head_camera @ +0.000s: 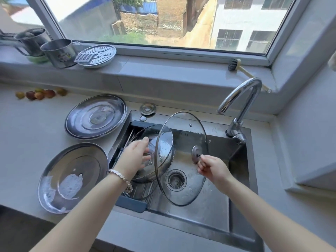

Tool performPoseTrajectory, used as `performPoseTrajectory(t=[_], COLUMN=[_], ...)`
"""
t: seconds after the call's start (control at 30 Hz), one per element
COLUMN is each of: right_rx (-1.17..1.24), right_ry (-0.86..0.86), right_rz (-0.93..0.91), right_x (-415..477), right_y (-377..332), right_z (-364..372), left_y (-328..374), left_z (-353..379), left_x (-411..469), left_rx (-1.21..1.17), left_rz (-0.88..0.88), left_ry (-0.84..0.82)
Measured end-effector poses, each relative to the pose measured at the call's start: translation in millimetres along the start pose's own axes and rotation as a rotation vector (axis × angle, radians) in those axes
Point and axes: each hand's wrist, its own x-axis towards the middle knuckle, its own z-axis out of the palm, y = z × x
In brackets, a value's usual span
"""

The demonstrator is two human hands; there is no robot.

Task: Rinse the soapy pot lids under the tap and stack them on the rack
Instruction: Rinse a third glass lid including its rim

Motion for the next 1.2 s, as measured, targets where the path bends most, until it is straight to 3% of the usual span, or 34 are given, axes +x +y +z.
performPoseTrajectory(t=[0.07,0.17,0.27,0.33,0.53,0.7,0.8,0.97,1.2], right_rx=[-0.038,-0.207,-0.446,-0.617,-1.0,-1.268,-1.382,-1.529,-1.412], right_ry=[0.043,0.117,0.174,0.199,0.271,0.31,0.266,0.15,0.169], right_rz=[-0.009,-0.072,-0.123,-0.134,-0.157,-0.166,-0.186,-0.188,-0.105], right_x=[-2,-4,-8,-13,-18,2,17,36,54], right_y=[-1,-9,-17,-24,-43,-36,-24,1,26], right_z=[5,18,36,54,113,166,200,235,245], left_y=[-13,-29,-35,-37,-64,-86,-93,-99,-107], left_z=[-9,-25,-35,-41,-67,-91,-101,-111,-113], left_x=[-4,-13,-15,-4,43,80,103,129,145], left_rx=[0.015,0.109,0.165,0.197,0.613,1.0,1.048,1.351,1.61], left_rz=[0.037,0.24,0.369,0.344,0.251,0.272,0.261,0.225,0.339], left_ry=[0.023,0.093,0.032,-0.046,-0.218,-0.228,-0.282,-0.286,-0.327])
